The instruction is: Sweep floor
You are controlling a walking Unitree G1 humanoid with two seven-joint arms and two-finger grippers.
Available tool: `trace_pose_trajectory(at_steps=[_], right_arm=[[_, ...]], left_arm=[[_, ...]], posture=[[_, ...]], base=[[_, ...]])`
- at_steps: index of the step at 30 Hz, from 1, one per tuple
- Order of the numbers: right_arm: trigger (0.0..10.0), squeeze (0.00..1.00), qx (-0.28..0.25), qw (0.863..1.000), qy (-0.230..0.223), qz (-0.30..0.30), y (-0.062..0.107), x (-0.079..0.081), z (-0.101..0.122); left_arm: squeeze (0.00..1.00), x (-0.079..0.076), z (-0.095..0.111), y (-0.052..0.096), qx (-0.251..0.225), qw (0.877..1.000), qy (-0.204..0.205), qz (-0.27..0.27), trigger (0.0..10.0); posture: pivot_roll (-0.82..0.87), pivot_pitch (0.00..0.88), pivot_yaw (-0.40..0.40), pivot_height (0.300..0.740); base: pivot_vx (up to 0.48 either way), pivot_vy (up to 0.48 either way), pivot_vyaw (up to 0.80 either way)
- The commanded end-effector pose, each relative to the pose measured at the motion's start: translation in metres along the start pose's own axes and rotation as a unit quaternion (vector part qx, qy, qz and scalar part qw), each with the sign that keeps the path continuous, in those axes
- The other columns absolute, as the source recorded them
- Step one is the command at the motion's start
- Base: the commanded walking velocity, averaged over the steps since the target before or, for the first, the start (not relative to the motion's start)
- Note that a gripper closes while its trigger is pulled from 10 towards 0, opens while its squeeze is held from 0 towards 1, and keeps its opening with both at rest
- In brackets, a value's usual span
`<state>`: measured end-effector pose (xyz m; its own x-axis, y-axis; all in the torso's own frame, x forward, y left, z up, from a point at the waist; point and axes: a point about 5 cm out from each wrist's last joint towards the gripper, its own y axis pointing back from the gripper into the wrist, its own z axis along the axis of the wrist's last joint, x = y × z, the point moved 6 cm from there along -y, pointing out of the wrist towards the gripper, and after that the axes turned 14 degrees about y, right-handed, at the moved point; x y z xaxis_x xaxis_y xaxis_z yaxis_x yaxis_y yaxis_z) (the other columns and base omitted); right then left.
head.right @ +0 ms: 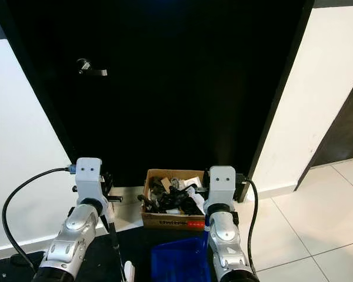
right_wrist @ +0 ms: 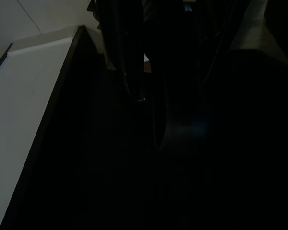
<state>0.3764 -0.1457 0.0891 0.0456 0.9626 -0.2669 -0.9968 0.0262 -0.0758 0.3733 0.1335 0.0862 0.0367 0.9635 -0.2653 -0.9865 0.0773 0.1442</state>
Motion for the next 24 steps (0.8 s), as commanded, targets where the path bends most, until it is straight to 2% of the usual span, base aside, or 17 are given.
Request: trace_pose_trajectory(at_steps=[1,8,11,14,17,24], right_arm=[[10.0,0.00,-0.009,1.000,-0.007,0.000,0.000,0.004,0.003],[10.0,0.00,-0.011,1.000,-0.006,0.009,-0.001,0.009,0.005],[10.0,0.00,-0.007,1.000,-0.007,0.004,-0.003,0.006,0.004],[10.0,0.00,-0.004,1.000,-0.005,0.004,-0.005,0.005,0.002],[10.0,0.00,0.004,1.000,0.008,0.005,-0.005,0.003,-0.004],[10.0,0.00,0.009,1.000,0.006,-0.001,-0.003,-0.004,-0.008]], left_arm=[[0.00,-0.003,0.000,-0.001,0.000,1.000,-0.008,0.001,10.0],[0.00,0.001,0.004,-0.001,-0.010,1.000,-0.001,0.008,10.0],[0.00,0.000,0.001,-0.002,-0.007,1.000,-0.012,0.008,10.0],[0.00,0.000,0.005,-0.003,-0.018,1.000,-0.006,0.007,10.0],[0.00,0.006,0.000,-0.004,-0.019,1.000,-0.015,0.015,10.0],[0.00,0.015,0.002,-0.003,-0.024,0.999,-0.019,0.018,10.0]], posture=[[-0.05,0.002,0.083,0.740],[-0.05,0.000,0.079,0.740],[-0.04,0.000,0.075,0.740],[-0.03,0.000,0.066,0.740],[-0.03,0.000,0.067,0.740],[-0.03,0.000,0.059,0.740]], base=[[0.000,0.000,0.00],[0.000,0.000,0.00],[0.000,0.000,0.00],[0.000,0.000,0.00],[0.000,0.000,0.00],[0.000,0.000,0.00]])
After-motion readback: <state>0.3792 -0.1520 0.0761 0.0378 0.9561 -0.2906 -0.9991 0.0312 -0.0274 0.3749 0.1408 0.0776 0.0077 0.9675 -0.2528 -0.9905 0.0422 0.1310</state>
